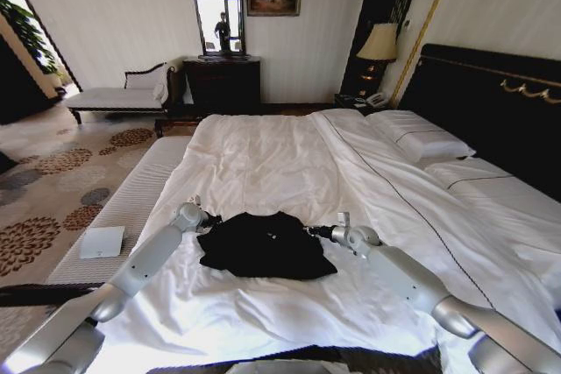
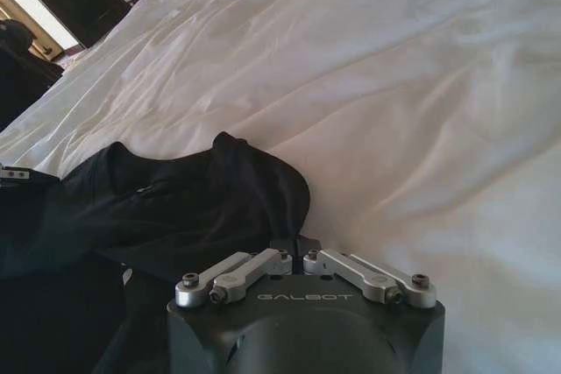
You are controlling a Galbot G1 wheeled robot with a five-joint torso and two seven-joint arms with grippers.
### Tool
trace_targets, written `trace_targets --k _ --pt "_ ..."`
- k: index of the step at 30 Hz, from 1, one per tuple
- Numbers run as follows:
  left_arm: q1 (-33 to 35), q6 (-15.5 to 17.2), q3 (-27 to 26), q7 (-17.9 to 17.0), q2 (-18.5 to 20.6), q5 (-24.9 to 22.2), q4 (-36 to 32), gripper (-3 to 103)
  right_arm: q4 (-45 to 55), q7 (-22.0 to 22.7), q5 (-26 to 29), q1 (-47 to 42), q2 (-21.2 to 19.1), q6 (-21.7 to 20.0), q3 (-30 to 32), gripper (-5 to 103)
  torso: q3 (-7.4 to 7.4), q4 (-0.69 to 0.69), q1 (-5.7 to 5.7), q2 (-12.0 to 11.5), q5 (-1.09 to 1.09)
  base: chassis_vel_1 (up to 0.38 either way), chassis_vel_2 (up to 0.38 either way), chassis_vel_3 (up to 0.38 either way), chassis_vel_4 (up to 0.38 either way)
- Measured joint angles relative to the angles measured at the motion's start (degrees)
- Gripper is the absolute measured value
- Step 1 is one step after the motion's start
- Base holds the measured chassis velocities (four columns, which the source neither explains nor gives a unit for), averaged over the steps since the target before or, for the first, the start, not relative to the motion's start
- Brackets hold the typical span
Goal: Fold the clothes on the bed.
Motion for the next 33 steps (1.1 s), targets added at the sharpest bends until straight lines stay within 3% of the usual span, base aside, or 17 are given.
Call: trace_targets --k 10,17,27,33 --pt "1.46 -1.67 -0.90 2.23 2.56 2.38 -4.99 0 2.59 1.22 0.43 -0.87 -0.53 0.86 1.92 1 0.00 -0.01 0.00 0.00 0.00 0.000 0.000 0.000 0.000" --pt "3.24 -3.72 -3.75 4.97 7.22 3.47 -11.91 0 8.98 3.36 1.49 -2.76 -2.41 2.93 6.14 1 0.00 0.00 0.00 0.00 0.01 0.000 0.000 0.000 0.000" --pt "3.99 -5.99 -8.77 5.44 11.49 -0.27 -21.40 0 20.38 7.44 4.20 -5.45 -5.53 3.54 12.84 1 -0.01 -0.01 0.00 0.00 0.00 0.000 0.000 0.000 0.000" --pt "2.74 -8.95 -11.22 7.17 15.05 -0.97 -26.87 0 29.25 11.76 6.95 -5.65 -8.41 3.27 16.86 1 -0.01 0.00 0.00 0.00 0.02 0.000 0.000 0.000 0.000"
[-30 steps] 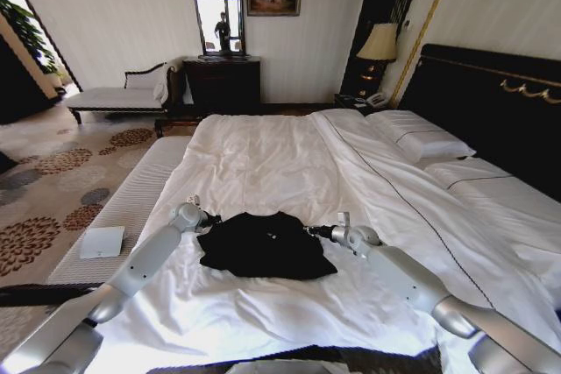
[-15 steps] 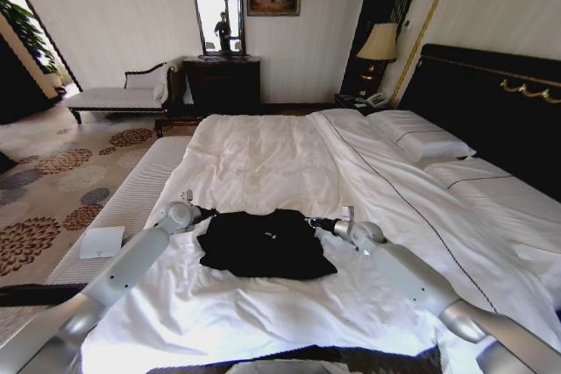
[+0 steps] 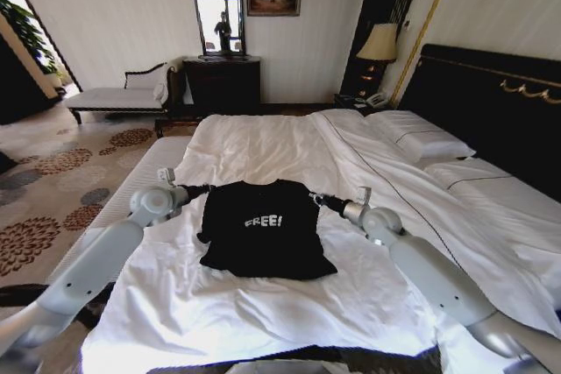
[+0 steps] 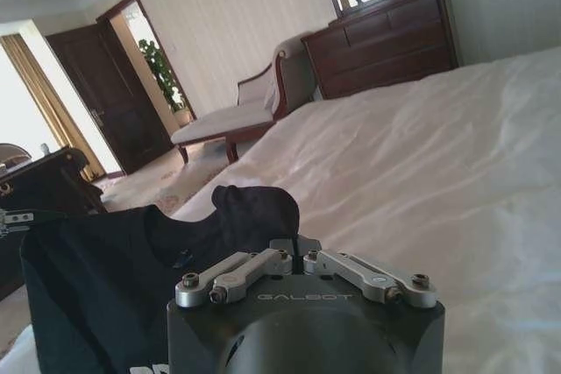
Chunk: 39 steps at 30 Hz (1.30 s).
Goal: Fold the clothes on the bed.
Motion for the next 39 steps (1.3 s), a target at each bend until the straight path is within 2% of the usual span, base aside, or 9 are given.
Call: trace_targets --k 3,7,13,18,19,28,29,34,39 --pt "-0.96 -1.28 -0.09 0.84 0.70 -0.08 -0.85 0 1.97 1.47 2.53 0.64 -0.93 0.00 1.04 1 0.00 0.00 0.00 0.00 -0.01 0.000 0.000 0.000 0.000" --pt "-6.11 -3.72 0.54 1.60 0.88 -1.03 -1.27 0 5.20 3.70 7.05 3.34 -4.60 0.00 2.71 1 0.00 -0.01 0.00 0.00 -0.02 0.000 0.000 0.000 0.000" --pt "-13.28 -4.30 1.88 1.40 0.59 -3.39 0.11 0 6.53 5.43 9.18 6.38 -7.22 0.00 3.40 1 0.00 -0.02 0.00 0.00 0.01 0.000 0.000 0.000 0.000" --pt "-22.06 -4.23 5.59 0.99 1.13 -5.76 2.47 0 6.18 7.07 12.00 11.82 -8.97 -0.28 3.69 1 0.01 0.00 0.00 0.00 0.01 0.000 0.000 0.000 0.000" --pt "-22.06 -4.23 5.59 0.99 1.13 -5.76 2.47 0 6.18 7.07 12.00 11.82 -8.97 -0.28 3.69 1 0.01 0.00 0.00 0.00 0.01 0.000 0.000 0.000 0.000" --pt "-35.88 -3.74 11.02 0.95 0.71 -8.42 6.82 0 3.55 8.71 16.36 27.48 -10.19 -0.93 -1.75 1 0.01 0.02 0.02 0.00 -0.02 0.000 0.000 0.000 0.000" --pt "-39.14 -3.50 12.45 0.91 0.42 -9.32 7.81 0 2.87 8.88 17.47 30.49 -10.53 -1.12 -3.36 1 0.01 0.01 0.01 0.00 -0.03 0.000 0.000 0.000 0.000" --pt "-45.30 -2.85 15.53 0.80 0.27 -11.93 10.04 0 0.86 9.37 19.67 35.30 -10.83 -1.40 -5.91 1 0.01 -0.01 0.00 0.00 0.00 0.000 0.000 0.000 0.000" --pt "-47.80 -2.50 16.65 0.79 1.44 -13.86 10.21 0 0.11 9.55 20.69 37.52 -11.20 -1.44 -7.19 1 0.01 -0.01 0.02 -0.01 -0.01 0.000 0.000 0.000 0.000"
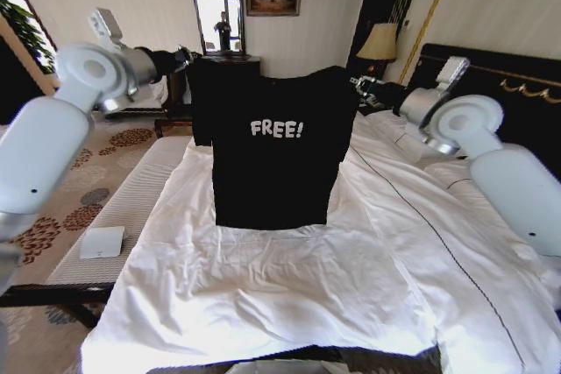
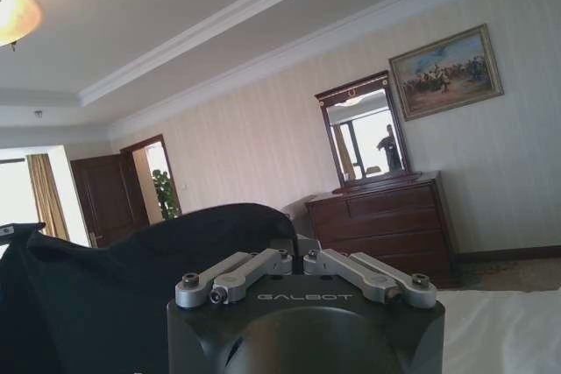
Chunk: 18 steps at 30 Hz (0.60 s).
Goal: Fold the clothes on the bed.
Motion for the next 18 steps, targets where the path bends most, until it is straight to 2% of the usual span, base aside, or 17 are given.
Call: trace_targets --k 3,7,10,12,13,17,18 --pt "0.07 0.03 -0.34 -0.05 1.36 -0.57 -1.37 0 0.49 0.18 0.32 0.09 -0.22 0.00 -0.02 1 0.00 0.01 0.00 0.00 -0.01 0.000 0.000 0.000 0.000" --pt "1.86 0.17 -3.53 -0.39 3.83 -2.01 -5.13 0 2.31 0.52 0.89 -0.04 -0.82 -0.01 0.39 1 0.00 0.00 0.00 0.00 0.00 0.000 0.000 0.000 0.000" --pt "4.08 0.41 -6.61 -0.55 7.02 -3.49 -9.62 0 5.27 1.37 2.58 -0.20 -1.52 -0.15 1.51 1 -0.01 0.01 -0.01 0.01 -0.01 0.000 0.000 0.000 0.000" --pt "6.19 1.59 -9.58 -0.48 10.58 -5.86 -13.61 0 8.15 2.47 4.25 -0.11 -2.13 -0.78 2.75 1 -0.02 0.02 -0.01 0.00 -0.01 0.000 0.000 0.000 0.000" --pt "6.19 1.59 -9.58 -0.48 10.58 -5.86 -13.61 0 8.15 2.47 4.25 -0.11 -2.13 -0.78 2.75 1 -0.02 0.02 -0.01 0.00 -0.01 0.000 0.000 0.000 0.000" --pt "10.44 1.88 -14.31 -0.25 16.34 -7.42 -18.66 0 13.15 4.10 8.32 0.76 -4.27 -1.82 4.58 1 -0.02 0.02 -0.02 0.01 -0.02 0.000 0.000 0.000 0.000" --pt "10.44 1.88 -14.31 -0.25 16.34 -7.42 -18.66 0 13.15 4.10 8.32 0.76 -4.27 -1.82 4.58 1 -0.02 0.02 -0.02 0.01 -0.02 0.000 0.000 0.000 0.000"
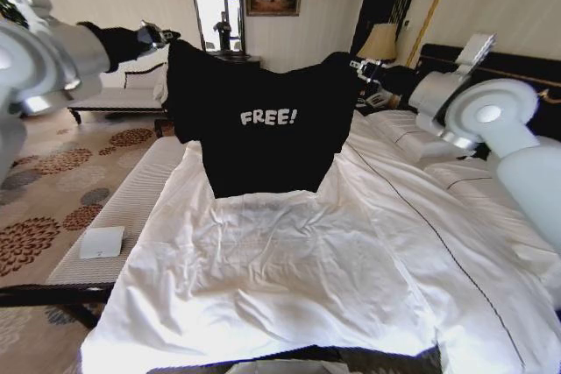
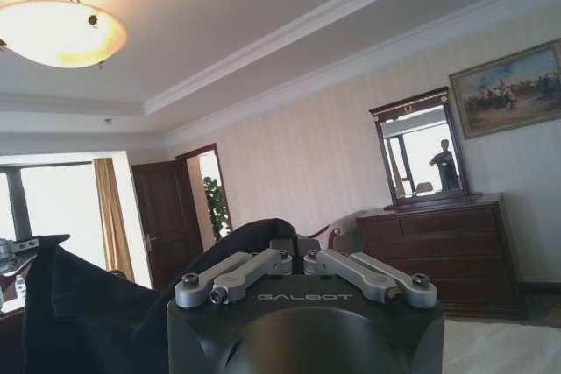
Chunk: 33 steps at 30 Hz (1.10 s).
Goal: Fold the clothes on the bed.
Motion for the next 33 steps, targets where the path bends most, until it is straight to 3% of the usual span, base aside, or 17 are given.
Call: trace_targets --k 4,6,9,10,11,12,14,17,19,21,25,26,30,33 --pt "5.26 -1.97 -4.14 0.26 7.05 -1.40 -5.10 0 6.08 2.05 2.88 -3.56 -2.87 -0.38 4.67 1 0.00 0.00 0.00 0.00 0.01 0.000 0.000 0.000 0.000" --pt "5.84 -2.45 -4.81 0.27 8.28 -2.06 -5.97 0 7.51 2.57 3.52 -4.75 -3.51 -0.39 6.10 1 0.00 0.01 0.00 0.00 0.02 0.000 0.000 0.000 0.000" --pt "8.44 -3.42 -9.11 -0.62 11.87 -6.30 -9.23 0 12.72 4.34 5.54 -8.82 -5.93 -0.31 10.67 1 0.00 -0.02 0.00 0.00 0.03 0.000 0.000 0.000 0.000" --pt "11.58 -3.48 -14.34 -1.93 13.68 -9.47 -11.56 0 15.58 5.69 6.63 -10.80 -7.68 0.22 12.61 1 0.00 -0.04 -0.01 0.00 0.01 0.000 0.000 0.000 0.000" --pt "11.58 -3.48 -14.34 -1.93 13.68 -9.47 -11.56 0 15.58 5.69 6.63 -10.80 -7.68 0.22 12.61 1 0.00 -0.04 -0.01 0.00 0.01 0.000 0.000 0.000 0.000" --pt "15.48 -3.54 -20.59 -2.53 15.40 -11.59 -13.56 0 17.76 6.92 7.79 -12.01 -8.93 0.57 13.87 1 -0.01 -0.03 0.00 0.00 0.02 0.000 0.000 0.000 0.000" --pt "21.17 -3.50 -26.85 -4.31 17.96 -15.60 -16.88 0 20.84 9.69 10.49 -13.93 -10.61 0.94 16.75 1 -0.01 0.03 -0.02 0.01 0.03 0.000 0.000 0.000 0.000" --pt "22.63 -2.91 -30.50 -6.55 18.74 -19.81 -18.70 0 23.38 12.56 14.19 -15.85 -11.59 0.96 20.36 1 0.00 0.00 -0.02 0.01 -0.01 0.000 0.000 0.000 0.000" --pt "22.91 -1.56 -34.05 -9.27 19.99 -25.43 -21.01 0 27.86 16.29 19.82 -21.49 -13.22 0.71 28.08 1 0.00 -0.02 0.00 0.01 0.01 0.000 0.000 0.000 0.000" --pt "22.93 -1.18 -34.57 -9.95 20.50 -26.74 -21.59 0 28.97 16.97 20.99 -23.12 -13.72 0.48 30.04 1 0.01 -0.02 -0.01 0.01 0.01 0.000 0.000 0.000 0.000" --pt "23.02 0.85 -38.74 -18.11 21.13 -33.78 -24.24 0 32.28 24.05 32.30 -26.15 -15.62 -0.32 39.03 1 0.00 -0.03 -0.01 0.01 0.01 0.000 0.000 0.000 0.000" --pt "23.02 0.85 -38.74 -18.11 21.13 -33.78 -24.24 0 32.28 24.05 32.30 -26.15 -15.62 -0.32 39.03 1 0.00 -0.03 -0.01 0.01 0.01 0.000 0.000 0.000 0.000" --pt "22.60 2.32 -42.68 -24.11 22.12 -40.77 -25.83 0 32.25 27.69 36.04 -26.24 -16.15 -0.57 41.11 1 0.01 0.01 0.00 0.01 0.01 0.000 0.000 0.000 0.000" --pt "22.84 2.60 -44.60 -26.58 21.69 -43.29 -26.54 0 32.17 29.06 37.30 -26.32 -15.90 -0.58 41.73 1 0.01 0.01 0.01 0.00 0.03 0.000 0.000 0.000 0.000"
